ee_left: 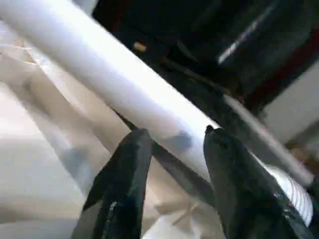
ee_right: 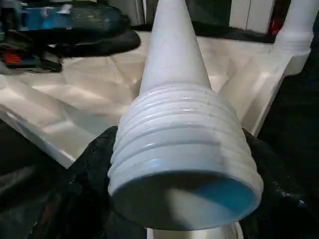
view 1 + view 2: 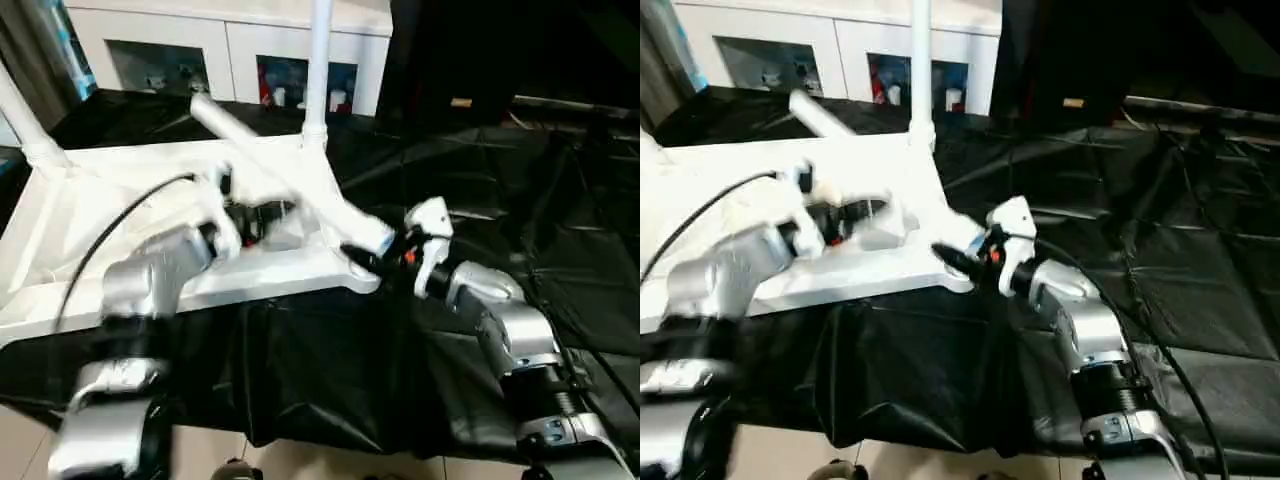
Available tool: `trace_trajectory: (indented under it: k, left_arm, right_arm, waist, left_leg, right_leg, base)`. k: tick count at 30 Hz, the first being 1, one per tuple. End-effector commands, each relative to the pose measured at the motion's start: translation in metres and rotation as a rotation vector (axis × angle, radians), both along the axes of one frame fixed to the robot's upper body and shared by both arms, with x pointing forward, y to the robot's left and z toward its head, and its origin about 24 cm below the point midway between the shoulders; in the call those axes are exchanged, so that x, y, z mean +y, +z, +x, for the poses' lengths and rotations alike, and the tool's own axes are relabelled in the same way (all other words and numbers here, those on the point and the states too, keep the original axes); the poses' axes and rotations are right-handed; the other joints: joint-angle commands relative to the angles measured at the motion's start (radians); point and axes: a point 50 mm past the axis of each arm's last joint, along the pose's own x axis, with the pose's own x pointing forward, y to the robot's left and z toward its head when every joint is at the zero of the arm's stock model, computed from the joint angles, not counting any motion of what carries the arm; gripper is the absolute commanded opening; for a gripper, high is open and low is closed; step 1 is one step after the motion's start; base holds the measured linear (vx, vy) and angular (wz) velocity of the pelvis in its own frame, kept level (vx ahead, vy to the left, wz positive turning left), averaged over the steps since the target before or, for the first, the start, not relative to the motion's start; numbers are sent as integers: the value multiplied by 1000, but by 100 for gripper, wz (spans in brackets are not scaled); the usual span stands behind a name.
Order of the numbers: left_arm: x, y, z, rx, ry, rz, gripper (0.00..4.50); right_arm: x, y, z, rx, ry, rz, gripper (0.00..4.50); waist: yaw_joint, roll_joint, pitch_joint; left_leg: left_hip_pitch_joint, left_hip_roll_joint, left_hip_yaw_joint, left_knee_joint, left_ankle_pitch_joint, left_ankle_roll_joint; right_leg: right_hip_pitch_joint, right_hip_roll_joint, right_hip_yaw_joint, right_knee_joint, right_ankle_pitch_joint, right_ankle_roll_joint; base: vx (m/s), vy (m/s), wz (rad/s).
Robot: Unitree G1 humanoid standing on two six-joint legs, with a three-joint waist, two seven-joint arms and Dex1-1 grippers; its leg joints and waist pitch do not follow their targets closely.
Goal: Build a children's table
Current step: Insert table leg to table base
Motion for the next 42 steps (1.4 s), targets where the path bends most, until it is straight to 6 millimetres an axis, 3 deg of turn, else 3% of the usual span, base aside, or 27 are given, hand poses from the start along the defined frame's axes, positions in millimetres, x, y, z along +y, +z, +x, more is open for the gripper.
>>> trace_trajectory:
  k: [1, 4, 9, 16, 25, 34, 42]
  left_arm:
    - [-9, 11, 3, -3, 6, -146, 229]
    - [-17, 17, 3, 1, -9, -235, 265]
    - [-39, 8, 1, 69, -31, -247, 273]
    - [-30, -2, 10, 164, 107, -209, 273]
    - [-18, 1, 12, 173, 156, -285, 273]
    - [-27, 13, 13, 148, 115, -377, 273]
    - [-42, 19, 11, 115, 44, -446, 273]
  right_arm:
    - [0, 11, 2, -36, -7, 31, 274]
    - [1, 11, 2, -39, -4, 33, 274]
    - [7, 14, 3, -55, -3, 49, 274]
    - [9, 19, 5, -79, -23, 67, 274]
    - [0, 26, 15, -121, -113, 82, 274]
    - [10, 22, 9, -94, -24, 85, 274]
    - [26, 13, -1, -70, 50, 85, 274]
  waist:
    - [1, 11, -80]
    - [3, 11, -81]
    - [0, 12, -79]
    - [-1, 15, -81]
    - [0, 14, -80]
    - [2, 11, -81]
    - [1, 11, -79]
  left_leg:
    - [20, 10, -8, -62, -261, -2]
    - [20, 10, -7, -60, -253, 6]
    - [19, 10, -10, -63, -266, 11]
    - [21, 8, -12, -62, -262, 6]
    - [22, 10, -11, -62, -255, 7]
    - [19, 8, -10, -59, -238, 19]
    - [20, 10, -11, -62, -266, 11]
  right_leg:
    - [55, -33, 26, -68, -146, -239]
    - [55, -32, 25, -65, -127, -248]
    - [57, -32, 24, -74, -174, -221]
    - [57, -29, 23, -72, -149, -210]
    - [57, -31, 23, -69, -150, -220]
    - [61, -31, 23, -66, -110, -232]
    - [58, -32, 24, -72, -170, -213]
  base:
    - [0, 0, 0]
    - [0, 0, 0]
    - [0, 0, 0]
    - [0, 0, 0]
    - [0, 0, 0]
    - [0, 0, 0]
    - [0, 0, 0]
